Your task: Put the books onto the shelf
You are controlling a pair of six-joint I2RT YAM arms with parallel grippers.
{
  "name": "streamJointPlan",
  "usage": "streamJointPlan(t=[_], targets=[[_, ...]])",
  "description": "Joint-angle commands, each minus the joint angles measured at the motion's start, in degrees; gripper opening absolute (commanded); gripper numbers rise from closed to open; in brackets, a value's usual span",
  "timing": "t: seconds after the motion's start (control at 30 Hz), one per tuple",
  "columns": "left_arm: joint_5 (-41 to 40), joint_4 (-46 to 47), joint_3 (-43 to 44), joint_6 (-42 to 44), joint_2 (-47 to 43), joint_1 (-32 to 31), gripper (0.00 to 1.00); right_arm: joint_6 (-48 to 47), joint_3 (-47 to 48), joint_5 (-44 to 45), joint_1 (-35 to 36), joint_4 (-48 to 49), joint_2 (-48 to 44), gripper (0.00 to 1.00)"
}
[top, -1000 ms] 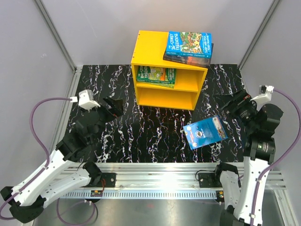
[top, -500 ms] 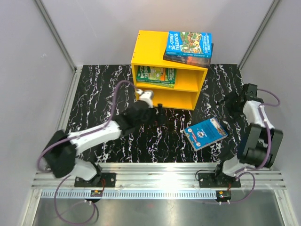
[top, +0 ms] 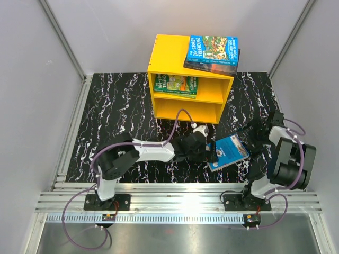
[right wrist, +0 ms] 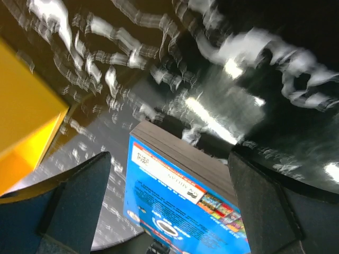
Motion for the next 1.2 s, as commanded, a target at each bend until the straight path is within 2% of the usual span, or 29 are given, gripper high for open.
streamJointPlan(t=[0.0,0.2,0.4,0.43,0.53,0.6,0.7,0.87,1.03,1.17], targets=[[1.9,1.8,3.7,-4.8,3.4,-1.1,0.99,0.5,-7.0,-6.8,1.6,4.2,-3.5,1.00],[0.3,1.0,6.7,-6.9,9.6,-1.7,0.99,-0.1,-10.9,-6.5,3.9,4.4,-8.9,1.00],[-5.7,4.8,0.8,-9.8,4.8,-1.6,0.99,1.0,-15.6,-8.2,7.4,5.7,-10.9,0.98],[-6.6,5.4,0.1,-9.9,3.7,-1.6,0.94,1.8,-16.6,-8.2,8.4,7.2,-11.6,0.97],[-9.6,6.8,-1.6,-9.7,-0.6,-1.6,0.68,4.7,-19.8,-8.1,13.8,9.5,-12.9,0.96],[-11.4,6.9,-2.0,-9.4,-3.3,-1.6,0.65,7.2,-21.3,-7.6,17.3,10.0,-14.1,0.94],[-12.3,7.2,-2.0,-8.7,-5.5,-1.6,0.64,8.7,-22.4,-7.3,19.3,9.7,-16.6,0.93],[-13.8,9.5,-5.0,-9.8,-8.8,-1.6,0.60,8.4,-22.8,-7.5,19.8,6.2,-21.5,0.90],[-16.4,10.5,-7.2,-9.0,-12.6,-1.6,0.47,10.3,-25.2,-9.7,21.5,4.1,-28.3,0.81],[-17.3,10.5,-6.3,-7.0,-14.5,-1.6,0.37,12.1,-26.3,-10.0,23.3,1.4,-33.8,0.78]])
